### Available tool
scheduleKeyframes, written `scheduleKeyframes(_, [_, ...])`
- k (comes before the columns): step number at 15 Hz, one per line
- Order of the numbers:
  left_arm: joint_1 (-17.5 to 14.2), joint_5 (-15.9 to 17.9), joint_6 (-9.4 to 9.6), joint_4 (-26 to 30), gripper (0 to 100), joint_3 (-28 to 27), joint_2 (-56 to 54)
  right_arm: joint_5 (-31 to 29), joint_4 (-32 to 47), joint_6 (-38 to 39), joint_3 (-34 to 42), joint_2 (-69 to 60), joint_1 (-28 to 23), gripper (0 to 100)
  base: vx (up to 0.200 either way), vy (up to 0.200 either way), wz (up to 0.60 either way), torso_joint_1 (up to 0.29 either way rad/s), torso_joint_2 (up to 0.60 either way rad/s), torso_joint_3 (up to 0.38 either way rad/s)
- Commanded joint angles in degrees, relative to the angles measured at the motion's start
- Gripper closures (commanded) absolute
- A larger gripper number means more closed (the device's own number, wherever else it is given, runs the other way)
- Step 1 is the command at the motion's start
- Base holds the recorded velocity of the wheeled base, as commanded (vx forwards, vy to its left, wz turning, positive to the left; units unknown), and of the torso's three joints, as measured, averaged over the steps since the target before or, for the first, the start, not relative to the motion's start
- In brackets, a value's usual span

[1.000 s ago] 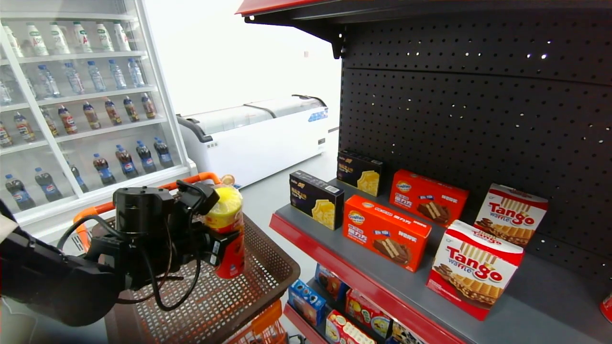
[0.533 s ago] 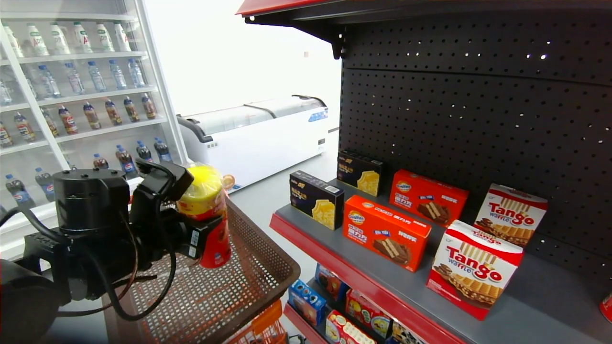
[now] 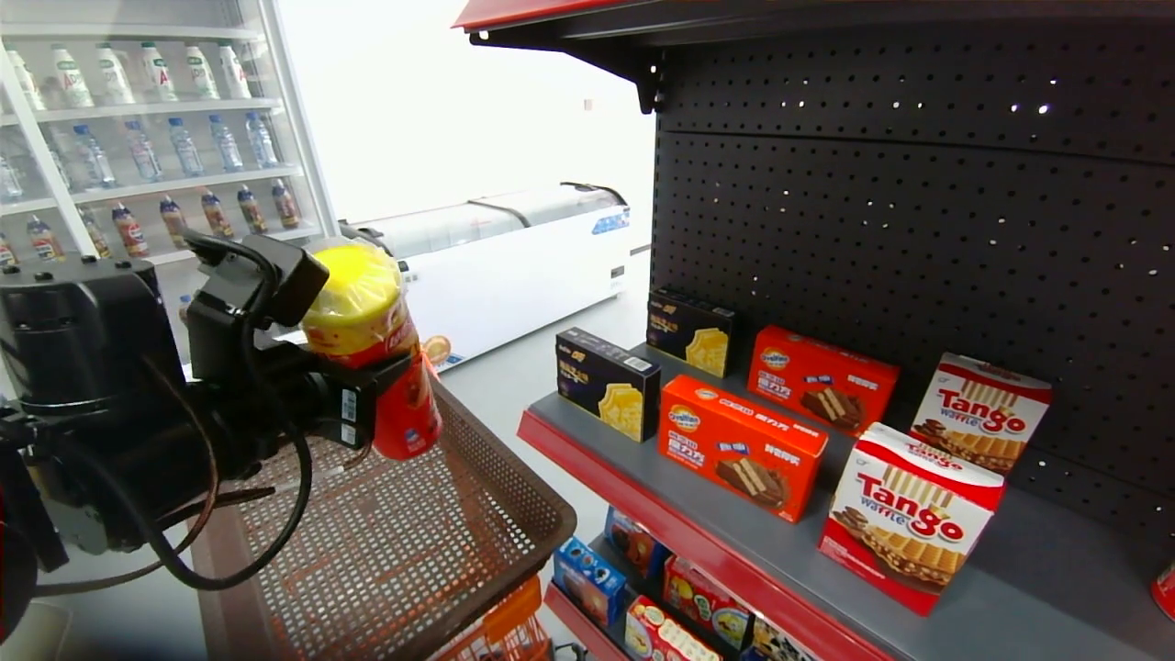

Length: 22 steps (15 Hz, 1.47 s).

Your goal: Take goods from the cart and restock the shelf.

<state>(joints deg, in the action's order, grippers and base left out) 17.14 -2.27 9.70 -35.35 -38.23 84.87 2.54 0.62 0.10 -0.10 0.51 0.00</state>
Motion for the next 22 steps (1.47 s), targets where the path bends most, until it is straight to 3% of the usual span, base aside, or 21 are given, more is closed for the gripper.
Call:
scheduleKeyframes(1, [1.5,1.9,0.05,4.2,100,-2.2,-1.9,0.0,0.0,0.0,0.0,0.0,0.0,0,0.000,0.000,0.00,0.000,0.00,0.000])
scheduleKeyframes(2, [1.8,6.0,0.14,5.6,100,-2.2,-2.9,0.0,0.0,0.0,0.0,0.0,0.0,0,0.000,0.000,0.00,0.000,0.00,0.000])
scheduleKeyframes(4, [1.7,9.7,-0.12,6.2,100,-2.4,-3.2,0.0,0.0,0.0,0.0,0.0,0.0,0,0.000,0.000,0.00,0.000,0.00,0.000])
scheduleKeyframes(8, [3.7,10.8,-2.15,9.9,100,-6.4,-3.3,0.0,0.0,0.0,0.0,0.0,0.0,0,0.000,0.000,0.00,0.000,0.00,0.000])
scheduleKeyframes(10, [3.2,11.5,-2.06,15.0,100,-8.4,-4.6,0.0,0.0,0.0,0.0,0.0,0.0,0,0.000,0.000,0.00,0.000,0.00,0.000])
scheduleKeyframes(12, [2.8,14.3,-1.71,17.6,100,-9.2,-5.8,0.0,0.0,0.1,0.0,0.0,0.0,0,0.000,0.000,0.00,0.000,0.00,0.000])
scheduleKeyframes(17, [0.2,14.4,-1.53,17.2,100,-10.3,-5.2,0.0,0.0,0.0,0.0,0.0,0.0,0,0.000,0.000,0.00,0.000,0.00,0.000])
scheduleKeyframes(22, [1.0,14.7,-1.53,17.2,100,-9.8,-2.9,0.0,0.0,0.1,0.0,0.0,0.0,0,0.000,0.000,0.00,0.000,0.00,0.000])
